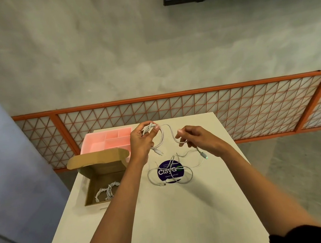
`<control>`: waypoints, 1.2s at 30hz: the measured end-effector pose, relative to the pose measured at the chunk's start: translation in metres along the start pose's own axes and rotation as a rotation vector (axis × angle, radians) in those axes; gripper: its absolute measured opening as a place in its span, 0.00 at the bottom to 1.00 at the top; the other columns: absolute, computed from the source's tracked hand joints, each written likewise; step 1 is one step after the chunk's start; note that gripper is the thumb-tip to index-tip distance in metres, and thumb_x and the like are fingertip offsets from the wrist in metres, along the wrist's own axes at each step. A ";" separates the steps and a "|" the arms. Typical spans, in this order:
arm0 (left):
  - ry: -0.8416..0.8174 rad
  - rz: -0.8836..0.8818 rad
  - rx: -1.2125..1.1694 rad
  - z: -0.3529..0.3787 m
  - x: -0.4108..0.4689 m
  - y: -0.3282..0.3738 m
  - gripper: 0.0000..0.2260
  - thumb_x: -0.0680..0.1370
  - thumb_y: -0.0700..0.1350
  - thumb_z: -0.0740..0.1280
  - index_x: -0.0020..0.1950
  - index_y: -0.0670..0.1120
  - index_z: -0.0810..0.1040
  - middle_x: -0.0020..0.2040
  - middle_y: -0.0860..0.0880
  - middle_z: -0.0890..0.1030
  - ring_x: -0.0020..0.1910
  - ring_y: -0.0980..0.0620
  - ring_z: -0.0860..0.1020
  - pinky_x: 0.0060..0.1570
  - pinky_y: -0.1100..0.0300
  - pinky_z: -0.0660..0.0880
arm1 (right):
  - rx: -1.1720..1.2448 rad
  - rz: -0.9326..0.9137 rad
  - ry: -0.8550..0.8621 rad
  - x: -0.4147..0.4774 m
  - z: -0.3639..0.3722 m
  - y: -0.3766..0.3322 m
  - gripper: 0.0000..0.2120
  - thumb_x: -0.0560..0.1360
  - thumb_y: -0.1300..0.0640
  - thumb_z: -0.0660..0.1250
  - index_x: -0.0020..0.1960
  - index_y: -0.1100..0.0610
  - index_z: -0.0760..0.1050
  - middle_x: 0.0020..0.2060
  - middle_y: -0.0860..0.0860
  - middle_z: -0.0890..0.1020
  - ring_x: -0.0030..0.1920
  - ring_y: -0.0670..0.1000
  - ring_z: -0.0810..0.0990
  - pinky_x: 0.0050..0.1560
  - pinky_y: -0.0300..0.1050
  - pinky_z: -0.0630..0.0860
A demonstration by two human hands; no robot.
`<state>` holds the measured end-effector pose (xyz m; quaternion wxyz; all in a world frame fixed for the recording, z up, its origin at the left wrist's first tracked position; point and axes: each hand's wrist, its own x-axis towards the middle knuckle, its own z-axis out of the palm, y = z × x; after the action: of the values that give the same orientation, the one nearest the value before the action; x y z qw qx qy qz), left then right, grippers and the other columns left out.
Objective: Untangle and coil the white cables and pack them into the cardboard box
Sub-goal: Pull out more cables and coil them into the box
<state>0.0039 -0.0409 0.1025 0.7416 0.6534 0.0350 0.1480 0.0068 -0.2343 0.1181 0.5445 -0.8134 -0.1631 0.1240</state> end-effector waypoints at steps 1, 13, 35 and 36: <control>0.016 -0.009 -0.007 -0.002 0.002 0.000 0.06 0.74 0.38 0.71 0.47 0.47 0.79 0.36 0.51 0.76 0.31 0.56 0.67 0.24 0.66 0.62 | -0.001 -0.023 -0.051 -0.001 -0.004 0.004 0.16 0.80 0.49 0.60 0.55 0.60 0.78 0.41 0.50 0.81 0.38 0.43 0.75 0.41 0.35 0.71; -0.088 -0.072 -0.069 -0.003 -0.001 -0.003 0.05 0.75 0.38 0.70 0.48 0.46 0.79 0.39 0.51 0.75 0.31 0.58 0.68 0.23 0.68 0.61 | 0.176 0.068 0.386 0.019 0.007 0.035 0.09 0.76 0.66 0.66 0.54 0.64 0.81 0.47 0.57 0.83 0.37 0.49 0.80 0.44 0.33 0.79; -0.164 -0.145 -0.093 0.006 0.004 -0.008 0.05 0.74 0.37 0.71 0.46 0.46 0.79 0.40 0.46 0.81 0.36 0.49 0.80 0.34 0.61 0.78 | 0.680 0.453 -0.036 0.022 0.051 -0.008 0.09 0.78 0.57 0.64 0.40 0.48 0.74 0.28 0.41 0.81 0.30 0.38 0.76 0.36 0.37 0.61; -0.158 -0.127 -0.104 0.007 0.004 -0.009 0.05 0.74 0.36 0.71 0.47 0.45 0.79 0.39 0.47 0.81 0.36 0.49 0.80 0.35 0.61 0.78 | 0.716 0.434 -0.047 0.022 0.051 -0.007 0.08 0.79 0.58 0.63 0.42 0.50 0.75 0.30 0.42 0.80 0.32 0.39 0.75 0.36 0.36 0.62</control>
<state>0.0104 -0.0475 0.0955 0.7829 0.6201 0.0103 0.0503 0.0065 -0.1802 0.1045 0.7502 -0.5850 0.0532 0.3035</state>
